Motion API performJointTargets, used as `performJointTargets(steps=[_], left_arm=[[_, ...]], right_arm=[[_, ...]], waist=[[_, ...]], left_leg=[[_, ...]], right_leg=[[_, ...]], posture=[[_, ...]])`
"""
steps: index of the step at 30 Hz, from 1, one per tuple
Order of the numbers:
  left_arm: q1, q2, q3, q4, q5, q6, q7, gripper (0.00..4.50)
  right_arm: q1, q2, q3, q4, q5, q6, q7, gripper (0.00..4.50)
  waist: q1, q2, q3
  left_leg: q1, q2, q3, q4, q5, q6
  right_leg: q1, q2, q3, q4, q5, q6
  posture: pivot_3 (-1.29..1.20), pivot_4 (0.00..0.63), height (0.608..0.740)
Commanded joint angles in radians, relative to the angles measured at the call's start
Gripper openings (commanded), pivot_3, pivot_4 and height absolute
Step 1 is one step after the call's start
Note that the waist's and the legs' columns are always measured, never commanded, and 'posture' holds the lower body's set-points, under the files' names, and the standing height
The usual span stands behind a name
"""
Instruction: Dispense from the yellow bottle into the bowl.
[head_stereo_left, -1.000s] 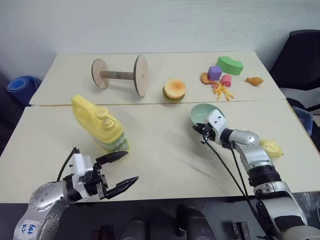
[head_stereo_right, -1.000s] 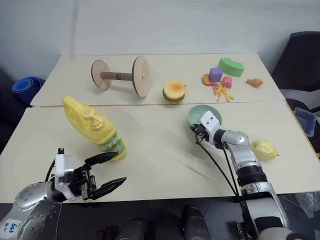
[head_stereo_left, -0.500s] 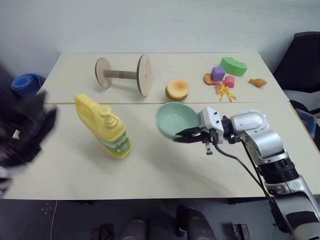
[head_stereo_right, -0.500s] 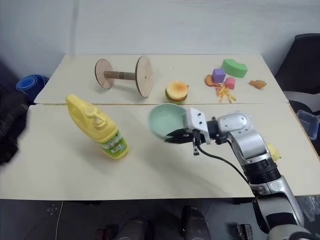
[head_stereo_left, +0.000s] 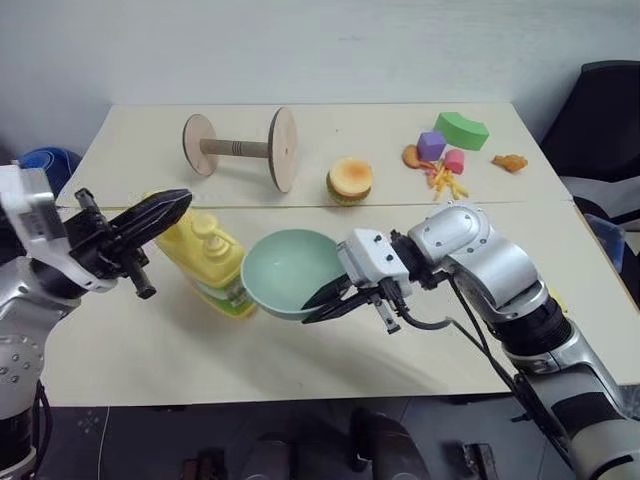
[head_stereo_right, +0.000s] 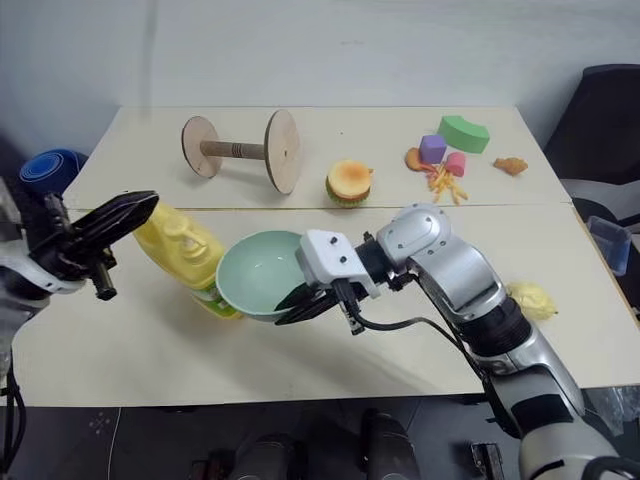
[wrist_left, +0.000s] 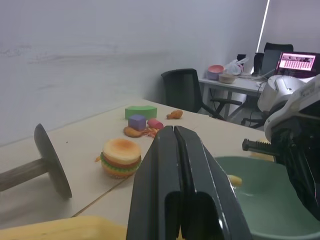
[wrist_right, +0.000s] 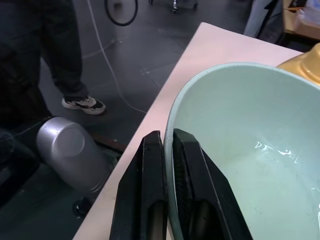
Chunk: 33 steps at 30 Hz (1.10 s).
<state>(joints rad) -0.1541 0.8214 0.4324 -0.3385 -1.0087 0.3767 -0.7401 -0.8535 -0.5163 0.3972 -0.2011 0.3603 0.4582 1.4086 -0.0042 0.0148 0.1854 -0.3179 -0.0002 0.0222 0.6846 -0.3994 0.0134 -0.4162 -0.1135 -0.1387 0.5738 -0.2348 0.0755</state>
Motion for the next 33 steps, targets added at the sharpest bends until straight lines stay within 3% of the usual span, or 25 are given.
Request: performJointTargets(steps=[1, 14, 24, 33], left_arm=[[-0.029, -0.006, -0.027, -0.001, 0.058, 0.006, -0.007, 0.02], [-0.041, -0.024, -0.117, 0.029, 0.223, 0.060, 0.010, 0.02], [0.020, -0.003, -0.179, 0.013, 0.279, 0.176, 0.084, 0.02], [0.036, -0.050, -0.215, 0.000, 0.297, 0.182, 0.148, 0.02]], right_arm=[[-0.056, 0.036, -0.003, -0.038, -0.015, 0.038, -0.071, 0.00], [-0.143, 0.107, 0.045, -0.035, -0.060, 0.156, -0.183, 0.00], [-0.141, 0.115, 0.049, -0.034, -0.063, 0.159, -0.182, 0.00], [-0.157, 0.136, 0.044, 0.009, -0.068, 0.153, -0.181, 0.00]], waist=[[-0.001, 0.000, 0.000], [-0.004, 0.000, 0.000], [-0.004, 0.006, -0.003], [-0.003, 0.012, -0.007]], left_leg=[[0.000, 0.000, 0.000, 0.000, 0.000, 0.000], [0.002, 0.001, 0.000, 0.000, 0.002, -0.002], [0.007, 0.001, 0.001, 0.000, 0.002, -0.002], [0.017, 0.002, 0.006, -0.003, 0.001, -0.003]], right_leg=[[0.000, 0.000, 0.000, 0.000, 0.000, 0.000], [0.000, 0.000, 0.002, 0.004, 0.000, -0.001], [0.002, -0.001, 0.004, 0.006, 0.000, -0.001], [0.006, -0.001, 0.007, 0.008, -0.002, -0.003]], posture=[[0.00, 0.150, 0.740], [0.00, 0.150, 0.740], [0.00, 0.150, 0.740], [0.00, 0.150, 0.740]])
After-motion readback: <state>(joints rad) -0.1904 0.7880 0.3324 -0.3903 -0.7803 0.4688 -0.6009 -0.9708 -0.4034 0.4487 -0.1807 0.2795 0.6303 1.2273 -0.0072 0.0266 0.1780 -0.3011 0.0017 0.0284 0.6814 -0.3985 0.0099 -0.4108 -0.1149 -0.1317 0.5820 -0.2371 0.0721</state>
